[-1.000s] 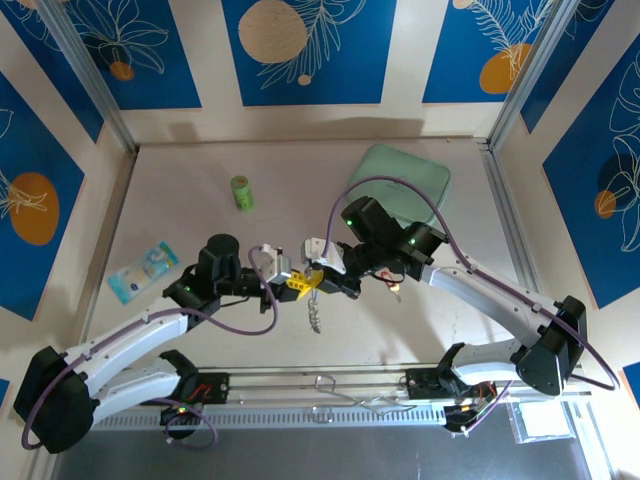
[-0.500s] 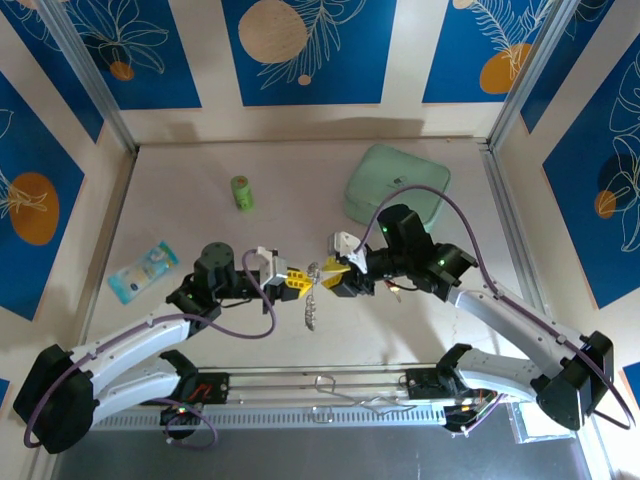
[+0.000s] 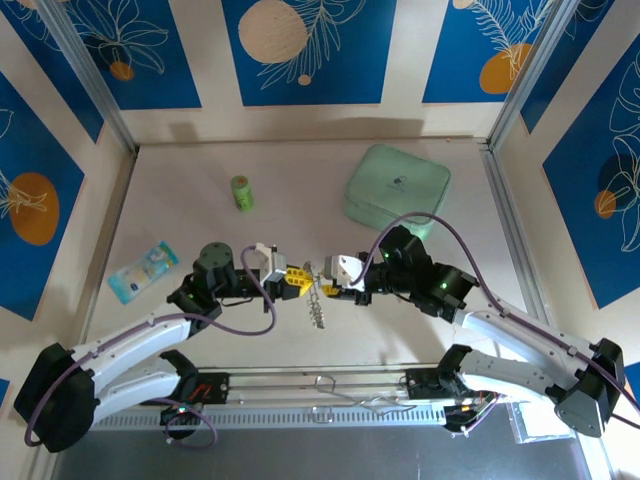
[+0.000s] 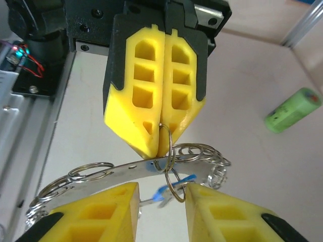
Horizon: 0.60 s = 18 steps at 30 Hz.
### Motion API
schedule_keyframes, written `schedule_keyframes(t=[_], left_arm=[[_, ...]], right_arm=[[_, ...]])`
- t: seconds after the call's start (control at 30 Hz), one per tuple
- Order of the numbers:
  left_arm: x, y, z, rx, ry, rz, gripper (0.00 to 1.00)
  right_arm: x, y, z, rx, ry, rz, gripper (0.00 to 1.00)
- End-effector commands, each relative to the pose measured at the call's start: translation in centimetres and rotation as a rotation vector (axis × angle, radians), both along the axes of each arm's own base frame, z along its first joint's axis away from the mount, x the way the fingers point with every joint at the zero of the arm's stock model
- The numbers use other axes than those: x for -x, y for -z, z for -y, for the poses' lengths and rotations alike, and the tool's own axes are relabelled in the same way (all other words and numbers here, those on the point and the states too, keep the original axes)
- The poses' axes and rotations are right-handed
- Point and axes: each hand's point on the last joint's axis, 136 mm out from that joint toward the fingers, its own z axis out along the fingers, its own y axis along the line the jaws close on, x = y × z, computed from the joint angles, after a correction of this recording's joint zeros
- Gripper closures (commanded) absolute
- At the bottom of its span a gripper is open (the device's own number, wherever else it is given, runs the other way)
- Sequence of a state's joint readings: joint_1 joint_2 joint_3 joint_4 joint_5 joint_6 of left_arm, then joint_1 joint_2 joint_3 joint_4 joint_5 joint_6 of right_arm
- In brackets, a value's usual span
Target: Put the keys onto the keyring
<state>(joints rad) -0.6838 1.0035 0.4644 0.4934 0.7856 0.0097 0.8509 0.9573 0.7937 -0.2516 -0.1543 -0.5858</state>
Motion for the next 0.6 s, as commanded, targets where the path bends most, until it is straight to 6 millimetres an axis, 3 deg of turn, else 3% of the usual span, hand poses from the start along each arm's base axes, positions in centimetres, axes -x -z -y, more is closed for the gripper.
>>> schedule_keyframes(t=[0.0, 0.33, 0.57], left_arm=[[0.4, -1.1, 0.3, 0.045, 0.029, -0.005, 1.0], [0.5, -1.1, 0.4, 0.046, 0.037, -0.007, 1.0], [-0.3, -1.5, 0.3, 0.056, -0.01, 0.012, 1.0]], right_arm=[[-0.9, -0.8, 0.0, 0.0, 0.024, 0.13, 0.7], [-0.9, -0.1, 0.1, 0.034, 0.021, 0.16, 0.83], [-0.7, 0.6, 0.3, 0.065, 0.016, 0.184, 0.99]])
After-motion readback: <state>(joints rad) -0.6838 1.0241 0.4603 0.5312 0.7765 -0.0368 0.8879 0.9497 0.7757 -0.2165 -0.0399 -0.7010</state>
